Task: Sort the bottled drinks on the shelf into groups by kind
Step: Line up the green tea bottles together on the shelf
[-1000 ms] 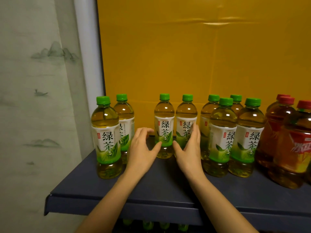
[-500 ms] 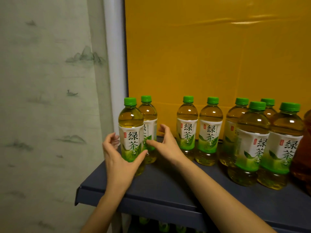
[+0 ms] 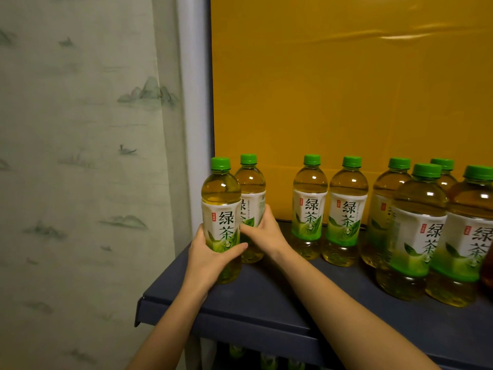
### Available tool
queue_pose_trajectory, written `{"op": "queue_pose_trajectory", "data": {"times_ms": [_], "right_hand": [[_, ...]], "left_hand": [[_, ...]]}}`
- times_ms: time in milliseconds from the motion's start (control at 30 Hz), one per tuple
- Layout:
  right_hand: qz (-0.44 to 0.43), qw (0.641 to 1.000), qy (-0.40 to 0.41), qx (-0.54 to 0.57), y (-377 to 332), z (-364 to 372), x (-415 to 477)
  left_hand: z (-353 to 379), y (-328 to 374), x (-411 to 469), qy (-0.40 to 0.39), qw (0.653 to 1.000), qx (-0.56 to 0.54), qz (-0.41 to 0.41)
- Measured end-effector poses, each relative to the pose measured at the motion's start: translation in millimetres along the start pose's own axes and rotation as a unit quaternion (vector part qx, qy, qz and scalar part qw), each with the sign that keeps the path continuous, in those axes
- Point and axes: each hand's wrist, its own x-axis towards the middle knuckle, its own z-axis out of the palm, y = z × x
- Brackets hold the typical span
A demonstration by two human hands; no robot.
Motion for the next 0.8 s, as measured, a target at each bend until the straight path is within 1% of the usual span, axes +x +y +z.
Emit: {"op": "queue_pose_trajectory", "data": {"times_ms": [200,367,533,700,800], "right_hand": [[0.024,0.996,0.083,-0.013,-12,-37,-30],[0.006,0.992,0.129,-0.002,-13,-87,-66],[-0.008,0.988,0.157,-0.009,-8,-123,-84],[0.009,0.985,0.169,-0.019,2,-134,-86],[0.008,0.983,0.173,-0.060,5,-135,-89]], "left_hand": [[0,0,0,0.003,1.000,0.003,0.002],[0,0,-3,-0.021,1.000,-0.019,0.006],[2,5,-7,-0.068,0.997,-0.043,-0.001],[9,10,-11,-0.105,0.993,-0.059,-0.016],[18,14,-13,-0.142,0.988,-0.064,-0.021]]}}
